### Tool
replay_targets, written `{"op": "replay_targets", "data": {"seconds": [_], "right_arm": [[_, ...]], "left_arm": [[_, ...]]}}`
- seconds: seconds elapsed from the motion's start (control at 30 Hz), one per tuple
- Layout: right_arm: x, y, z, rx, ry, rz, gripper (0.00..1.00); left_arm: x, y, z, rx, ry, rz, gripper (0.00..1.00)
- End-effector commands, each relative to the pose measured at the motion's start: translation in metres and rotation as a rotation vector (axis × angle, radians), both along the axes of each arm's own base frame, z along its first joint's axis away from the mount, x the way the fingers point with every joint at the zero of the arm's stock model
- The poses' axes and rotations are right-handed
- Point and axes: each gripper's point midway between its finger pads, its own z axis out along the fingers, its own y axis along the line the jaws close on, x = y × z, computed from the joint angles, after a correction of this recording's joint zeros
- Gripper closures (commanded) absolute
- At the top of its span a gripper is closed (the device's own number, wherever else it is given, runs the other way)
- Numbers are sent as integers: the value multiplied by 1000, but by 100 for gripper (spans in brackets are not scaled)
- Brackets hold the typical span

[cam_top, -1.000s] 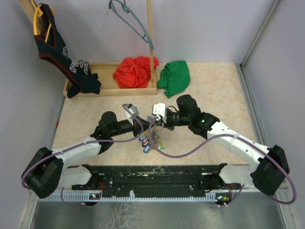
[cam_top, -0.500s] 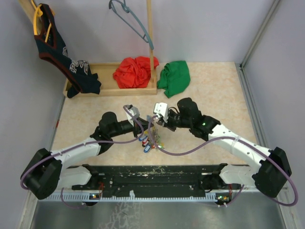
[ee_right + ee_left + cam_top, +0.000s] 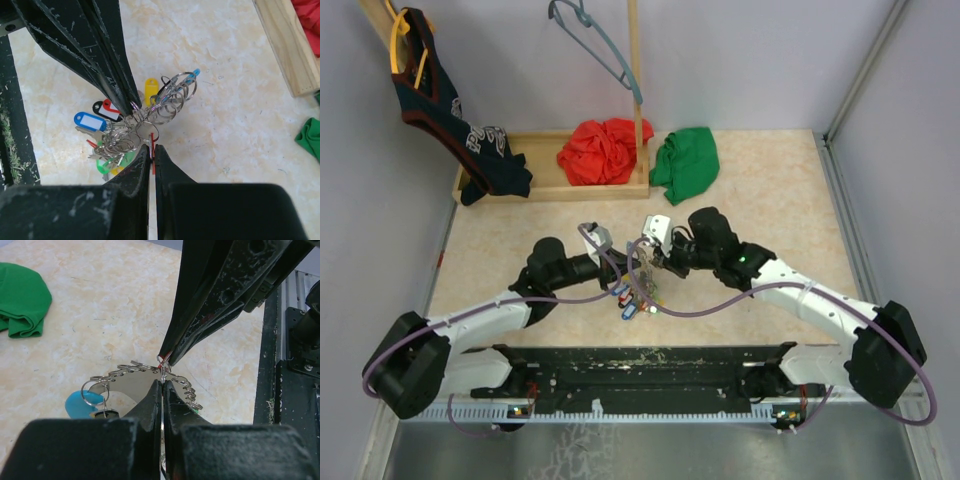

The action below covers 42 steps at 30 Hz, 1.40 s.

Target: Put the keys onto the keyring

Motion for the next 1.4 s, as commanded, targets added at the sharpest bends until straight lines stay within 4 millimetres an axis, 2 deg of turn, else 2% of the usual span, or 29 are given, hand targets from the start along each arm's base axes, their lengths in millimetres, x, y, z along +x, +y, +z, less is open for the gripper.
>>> {"op": "replay_targets", "data": {"seconds": [0.0,0.3,0.4,0.53,0.63,0.73,1.0,1.23,1.37], "right_arm": [[3,-11,-11,-46,54,-51,100],[-1,-18,-12,-106,112,-59,100],[2,-15,7,-80,78,-54,100],[4,-5,47,1,1,-16,100],[0,2,67,20,-40,29,100],[-3,9,80,34,-66,57,100],[-9,18,87,50,-84,97,100],[-11,19,89,54,-104,125,100],[-13,20,91,60,-111,141,100]], "left_arm": [[0,2,8,-24,-46,15,100],[-4,5,12,-59,-96,16,100],[-7,4,14,-66,-113,3,100],[-9,3,13,-64,-111,-16,100],[-9,1,12,-59,-92,-25,79],[-11,-1,13,-55,-70,-40,71],[-15,-5,22,-56,-66,-79,62],[-18,-11,29,-48,-104,-135,61],[-16,-17,26,-39,-89,-158,61]]}}
